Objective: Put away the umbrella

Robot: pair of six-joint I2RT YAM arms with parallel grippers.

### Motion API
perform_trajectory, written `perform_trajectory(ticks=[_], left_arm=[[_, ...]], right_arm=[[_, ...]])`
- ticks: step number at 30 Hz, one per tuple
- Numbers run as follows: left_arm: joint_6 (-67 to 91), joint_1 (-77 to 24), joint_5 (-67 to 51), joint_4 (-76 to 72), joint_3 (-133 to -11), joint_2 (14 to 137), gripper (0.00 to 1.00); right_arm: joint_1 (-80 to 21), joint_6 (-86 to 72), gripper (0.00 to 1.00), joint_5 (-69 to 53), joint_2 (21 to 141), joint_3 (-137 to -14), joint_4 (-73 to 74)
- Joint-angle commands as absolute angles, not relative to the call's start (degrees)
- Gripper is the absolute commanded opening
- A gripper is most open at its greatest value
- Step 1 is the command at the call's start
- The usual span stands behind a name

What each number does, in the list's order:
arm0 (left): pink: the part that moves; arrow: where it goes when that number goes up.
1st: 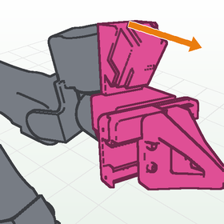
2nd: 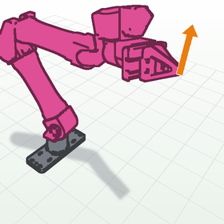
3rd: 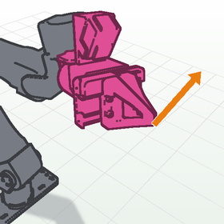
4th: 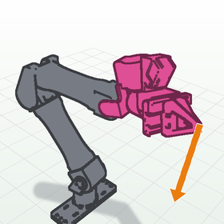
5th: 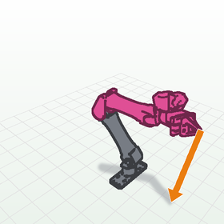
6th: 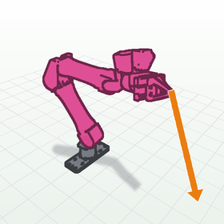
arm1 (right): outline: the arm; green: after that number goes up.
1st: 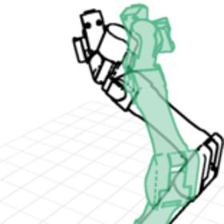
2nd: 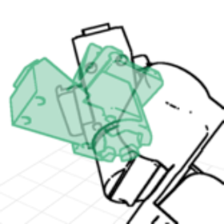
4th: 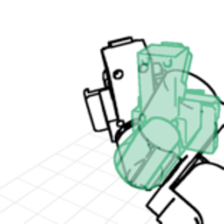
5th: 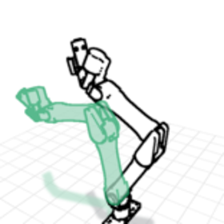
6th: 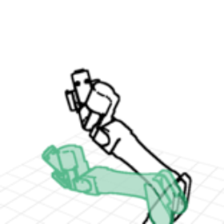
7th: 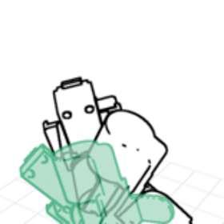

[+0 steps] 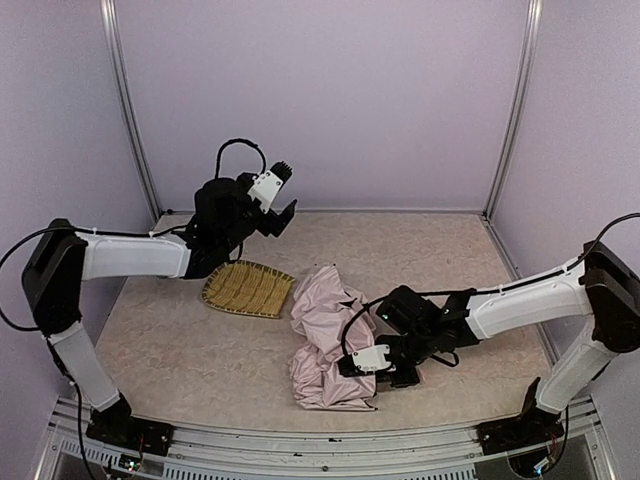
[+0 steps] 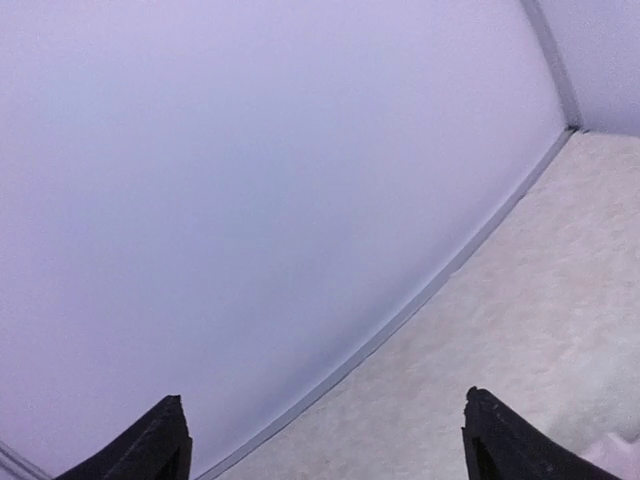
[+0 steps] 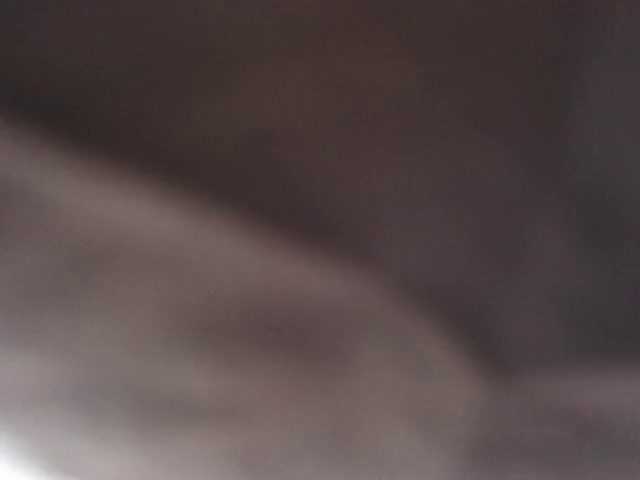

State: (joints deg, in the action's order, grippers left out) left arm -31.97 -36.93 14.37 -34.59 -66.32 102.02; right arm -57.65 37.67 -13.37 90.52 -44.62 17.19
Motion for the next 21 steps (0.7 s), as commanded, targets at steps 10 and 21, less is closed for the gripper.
perform_trajectory(ticks=[10,21], left_arm=[[-29.4,-57.3,-23.8,-9.3,-39.2,75.5,0.87],[-27.9,-59.8,-22.6,-17.6,-39.6,89.9,0.99]], right_arm=[[-53.2,36.4,0.00,-18.4,97.9,-48.4,24.9],[-52.3,36.8,0.00,-18.6,99.1,-49.7,24.4]])
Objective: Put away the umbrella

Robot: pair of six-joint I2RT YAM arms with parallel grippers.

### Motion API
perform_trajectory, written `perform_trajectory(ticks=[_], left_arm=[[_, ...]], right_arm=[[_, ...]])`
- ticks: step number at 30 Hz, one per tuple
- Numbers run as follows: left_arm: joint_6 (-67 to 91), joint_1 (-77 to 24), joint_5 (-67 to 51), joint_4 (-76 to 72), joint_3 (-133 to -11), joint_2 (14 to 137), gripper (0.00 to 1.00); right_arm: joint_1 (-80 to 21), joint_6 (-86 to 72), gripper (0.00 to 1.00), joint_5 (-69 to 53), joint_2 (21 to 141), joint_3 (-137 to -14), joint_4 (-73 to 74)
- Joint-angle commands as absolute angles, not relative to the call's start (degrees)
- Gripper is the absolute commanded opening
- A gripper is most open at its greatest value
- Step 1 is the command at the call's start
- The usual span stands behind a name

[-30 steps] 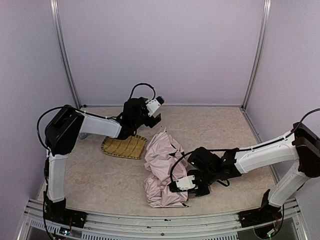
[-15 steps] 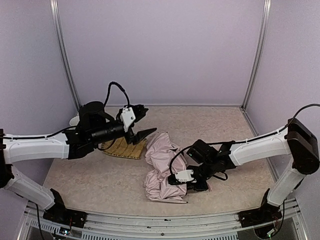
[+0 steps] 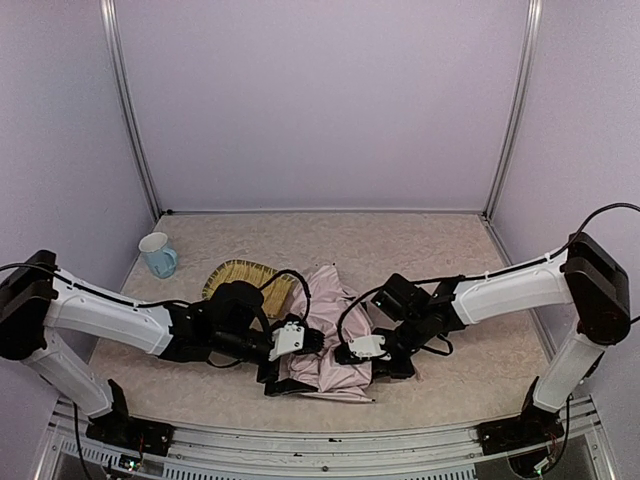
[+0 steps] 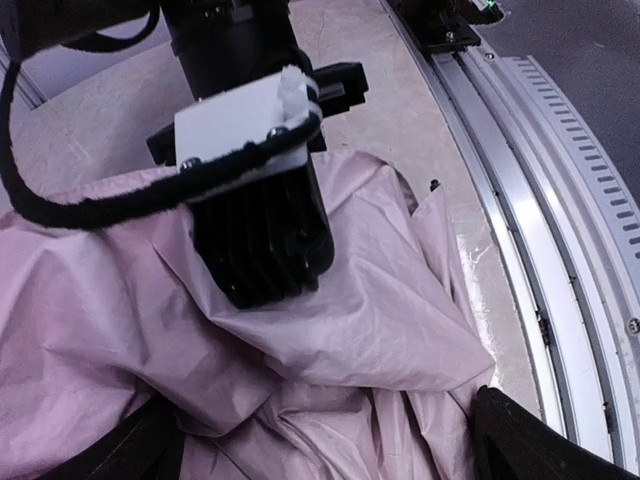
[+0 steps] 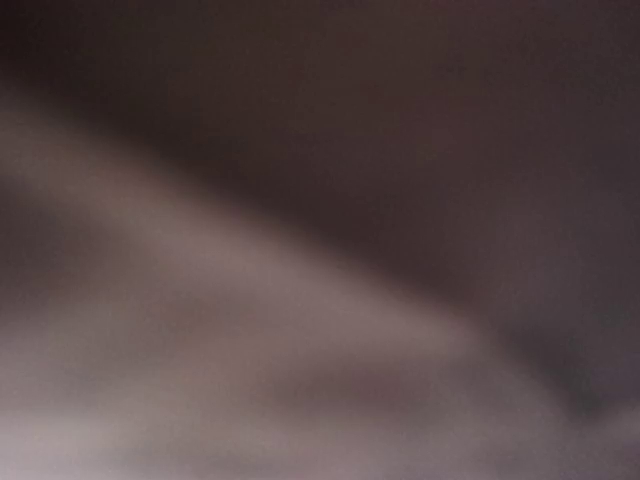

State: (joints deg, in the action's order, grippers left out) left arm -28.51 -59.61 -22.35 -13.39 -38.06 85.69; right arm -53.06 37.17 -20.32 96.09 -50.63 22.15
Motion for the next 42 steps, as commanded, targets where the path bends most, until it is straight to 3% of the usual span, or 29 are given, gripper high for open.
perform_trajectory(ticks=[1,5,10,14,16,20,22,25,26,27,34,35,36,37,42], left_arm=[[-27.8,-59.7,-22.3,-17.9,-40.4,91.5,0.99],[-22.4,-56.0,-25.8,-19.5,-43.8,96.1,0.93],[-14.7,-49.2,-37.7,-21.2,-45.6,100.5,0.63],[-13.8,-47.6,-40.4,-17.2,-48.1,104.5,0.49],[-13.1,-47.0,-41.4,-14.7,-49.5,106.6,0.39],[-11.1,-46.0,-42.3,-12.6,-51.4,110.0,0.23],[-10.1,-45.1,-43.4,-12.4,-51.8,111.3,0.17],[-8.7,-44.0,-45.3,-12.6,-52.0,112.7,0.14],[-8.4,-43.7,-45.7,-12.5,-52.2,113.0,0.14],[-8.1,-43.5,-46.0,-12.2,-52.5,113.4,0.13],[-6.5,-43.0,-49.2,-11.4,-54.3,114.7,0.12],[-6.3,-43.0,-49.4,-11.4,-54.4,114.7,0.11],[-6.2,-43.0,-49.7,-11.4,-54.5,114.7,0.11],[-6.1,-43.0,-49.9,-11.4,-54.5,114.6,0.11],[-6.3,-42.9,-50.1,-10.5,-54.8,114.2,0.10]], right_arm=[[-52.3,36.8,0.00,-18.6,99.2,-49.7,24.3],[-52.3,37.1,0.00,-18.8,98.9,-49.8,23.3],[-52.2,37.2,0.00,-19.4,96.5,-49.6,20.5],[-52.3,37.3,0.07,-20.5,93.6,-48.6,16.5],[-52.3,36.9,0.15,-20.3,92.2,-48.3,15.5],[-52.4,35.7,0.42,-18.8,89.5,-47.6,14.2],[-52.4,34.3,0.49,-16.4,88.0,-47.3,13.6],[-52.6,33.1,0.57,-13.7,84.7,-46.2,12.8],[-52.9,32.9,0.72,-12.9,83.2,-45.7,12.5],[-53.0,32.7,0.77,-12.0,81.7,-45.2,12.3],[-58.5,34.1,0.79,-1.7,70.5,-41.3,6.7],[-60.5,35.1,0.82,-0.3,69.8,-40.1,4.2],[-62.3,36.1,0.95,0.4,69.6,-38.7,-0.6],[-63.9,37.4,0.99,0.5,69.8,-37.5,-3.9],[-66.5,43.7,1.00,4.2,78.5,-37.9,-10.1]])
